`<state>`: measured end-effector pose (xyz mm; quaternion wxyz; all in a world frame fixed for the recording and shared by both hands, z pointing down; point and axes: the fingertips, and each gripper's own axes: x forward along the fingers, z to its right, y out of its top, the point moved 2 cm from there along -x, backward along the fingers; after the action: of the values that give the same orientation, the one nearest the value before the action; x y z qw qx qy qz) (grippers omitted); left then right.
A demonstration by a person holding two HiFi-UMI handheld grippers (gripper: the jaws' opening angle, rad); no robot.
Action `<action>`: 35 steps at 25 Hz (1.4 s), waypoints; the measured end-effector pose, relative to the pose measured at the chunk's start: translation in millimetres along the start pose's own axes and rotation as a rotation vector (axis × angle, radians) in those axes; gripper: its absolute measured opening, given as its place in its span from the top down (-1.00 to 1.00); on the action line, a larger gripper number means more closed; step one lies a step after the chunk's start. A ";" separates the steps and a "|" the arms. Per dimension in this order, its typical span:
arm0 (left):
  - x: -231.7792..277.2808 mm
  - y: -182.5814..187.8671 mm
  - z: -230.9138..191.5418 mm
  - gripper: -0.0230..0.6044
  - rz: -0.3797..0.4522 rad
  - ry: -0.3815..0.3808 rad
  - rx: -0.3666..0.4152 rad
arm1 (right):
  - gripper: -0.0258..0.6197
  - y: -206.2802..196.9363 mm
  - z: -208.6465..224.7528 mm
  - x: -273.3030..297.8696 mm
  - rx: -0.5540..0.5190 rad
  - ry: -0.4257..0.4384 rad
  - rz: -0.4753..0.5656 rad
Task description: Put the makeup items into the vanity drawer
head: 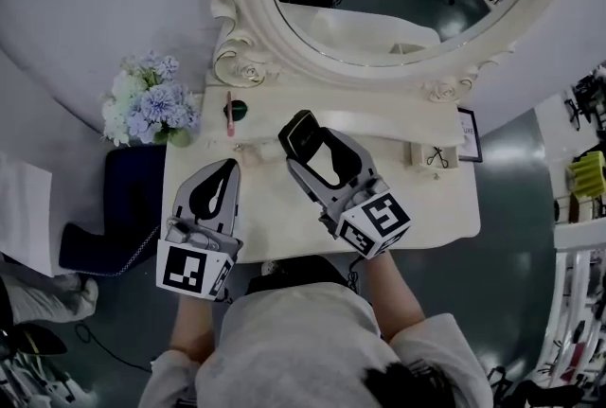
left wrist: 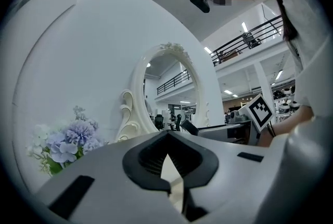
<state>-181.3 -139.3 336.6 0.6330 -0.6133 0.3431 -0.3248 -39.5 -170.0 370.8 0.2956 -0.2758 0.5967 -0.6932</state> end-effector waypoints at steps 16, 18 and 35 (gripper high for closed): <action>7.7 7.6 41.4 0.91 0.054 -0.196 -0.010 | -0.01 24.0 -0.3 -78.2 -0.026 -0.249 0.105; 9.2 7.5 47.4 0.91 0.061 -0.217 -0.008 | -0.01 25.1 -0.9 -88.6 -0.036 -0.272 0.113; 48.3 19.1 142.7 0.91 0.100 -0.452 0.000 | -0.01 33.8 35.0 -203.2 -0.049 -0.489 0.132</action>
<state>-35.9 -99.9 317.5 0.7089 -0.6528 0.2227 -0.1473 125.8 -47.0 336.1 0.4691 -0.4026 0.5408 -0.5705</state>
